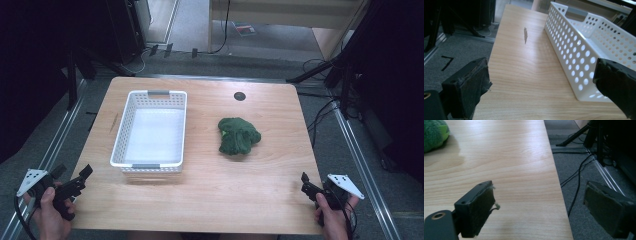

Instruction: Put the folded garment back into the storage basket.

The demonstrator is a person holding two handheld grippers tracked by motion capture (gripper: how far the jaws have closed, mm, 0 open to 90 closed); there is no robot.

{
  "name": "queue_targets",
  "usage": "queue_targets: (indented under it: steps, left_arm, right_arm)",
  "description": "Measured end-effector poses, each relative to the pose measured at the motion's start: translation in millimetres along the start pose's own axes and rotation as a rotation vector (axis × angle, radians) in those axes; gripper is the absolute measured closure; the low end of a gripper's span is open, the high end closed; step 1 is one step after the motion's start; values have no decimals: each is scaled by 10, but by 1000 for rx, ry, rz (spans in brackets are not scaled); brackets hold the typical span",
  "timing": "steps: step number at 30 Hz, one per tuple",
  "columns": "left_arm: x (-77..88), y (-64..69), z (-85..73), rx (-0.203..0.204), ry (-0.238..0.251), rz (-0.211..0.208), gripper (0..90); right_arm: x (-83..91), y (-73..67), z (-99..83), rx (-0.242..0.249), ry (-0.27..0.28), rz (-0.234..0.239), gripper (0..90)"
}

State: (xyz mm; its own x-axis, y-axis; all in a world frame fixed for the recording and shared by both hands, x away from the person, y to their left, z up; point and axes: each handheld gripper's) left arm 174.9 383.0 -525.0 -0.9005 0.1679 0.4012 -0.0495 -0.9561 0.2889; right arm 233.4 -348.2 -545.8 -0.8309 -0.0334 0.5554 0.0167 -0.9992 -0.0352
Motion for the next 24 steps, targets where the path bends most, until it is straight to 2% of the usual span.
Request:
queue_targets:
  steps: [3,5,8,15,19,21,24]
  left_arm:
    - [36,31,43,-4,5,2,12]
    - [72,92,93,0,19,-3,12]
    - [72,194,137,-17,10,-8,12]
    - [103,420,319,-24,15,-33,12]
    - [77,571,426,-32,21,-50,12]
    - [30,655,478,-46,15,-45,12]
    - [-18,716,512,-52,7,-47,12]
  right_arm:
    - [2,3,-1,-2,1,7,86]
    - [-6,19,4,-20,-12,15,87]
    - [-13,14,6,-14,-15,13,99]
    - [-9,11,5,-23,-12,15,95]
    - [-11,-2,5,-14,-16,13,92]
    - [-12,0,4,-12,-12,15,92]
    - [-14,7,5,-21,-11,17,90]
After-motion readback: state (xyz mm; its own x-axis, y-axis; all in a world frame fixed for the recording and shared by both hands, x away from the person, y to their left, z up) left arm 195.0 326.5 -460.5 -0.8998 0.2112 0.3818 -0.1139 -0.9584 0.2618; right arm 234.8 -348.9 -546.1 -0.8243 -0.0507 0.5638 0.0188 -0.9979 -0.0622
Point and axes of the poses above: each handheld gripper's, and its own axes: x roughly backward along the jaws, z roughly out of its top, y roughly to its right, and after that the axes turned 4 degrees about -y, right-handed
